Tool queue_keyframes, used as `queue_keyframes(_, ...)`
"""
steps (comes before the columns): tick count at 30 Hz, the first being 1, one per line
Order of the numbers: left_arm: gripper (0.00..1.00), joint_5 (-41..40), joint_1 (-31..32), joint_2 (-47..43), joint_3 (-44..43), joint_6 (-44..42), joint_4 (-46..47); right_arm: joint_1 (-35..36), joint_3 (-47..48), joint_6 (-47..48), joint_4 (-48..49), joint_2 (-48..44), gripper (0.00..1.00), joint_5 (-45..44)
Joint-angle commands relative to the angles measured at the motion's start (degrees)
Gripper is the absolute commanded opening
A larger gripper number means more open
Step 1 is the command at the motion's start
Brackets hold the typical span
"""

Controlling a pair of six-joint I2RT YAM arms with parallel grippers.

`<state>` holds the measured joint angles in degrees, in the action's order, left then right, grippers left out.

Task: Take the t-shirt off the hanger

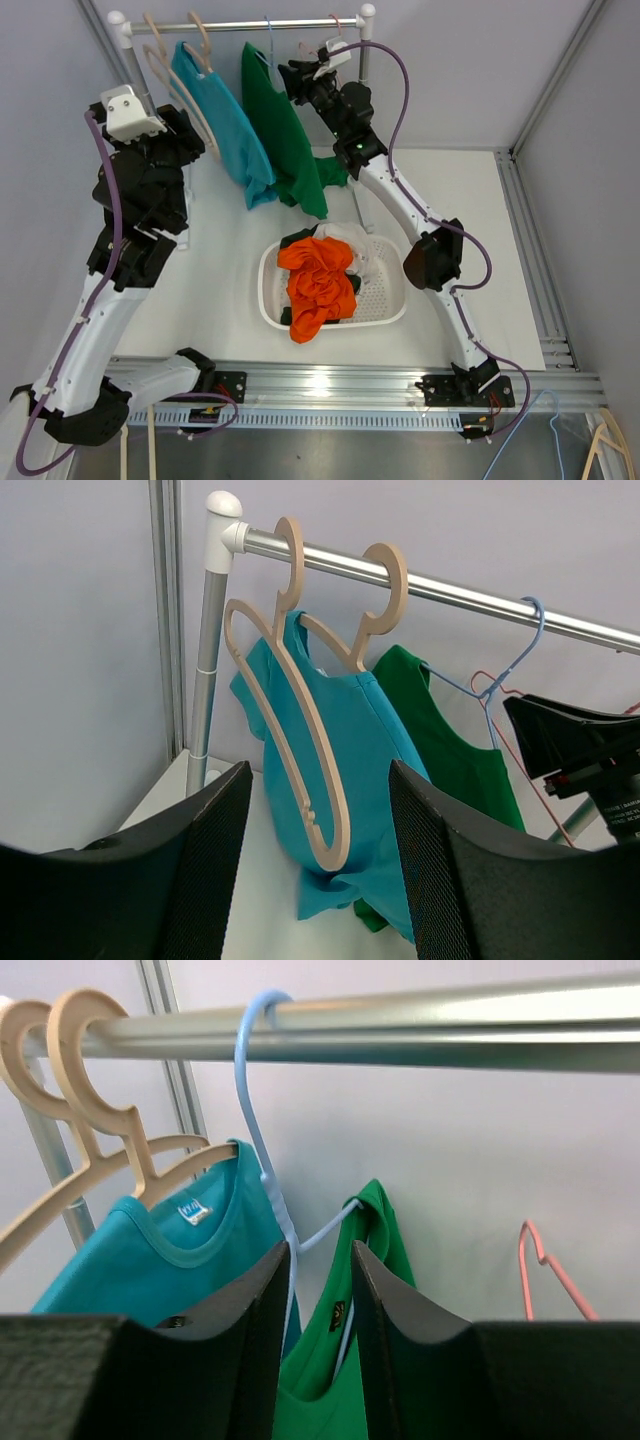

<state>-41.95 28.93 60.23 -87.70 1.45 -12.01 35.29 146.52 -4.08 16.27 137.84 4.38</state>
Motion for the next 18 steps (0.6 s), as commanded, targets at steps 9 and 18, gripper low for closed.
queue_keyframes(9, 0.62, -1.3, 0.5, -0.3, 0.9, -0.9, 2.6, 0.6, 2.2, -1.1, 2.3, -0.7, 0.49, 2.4)
queue_keyframes(18, 0.62, -1.1, 0.5, -0.3, 0.6, -0.9, 3.0, 1.3, 1.9, -0.5, 0.9, 0.0, 0.45, 2.3)
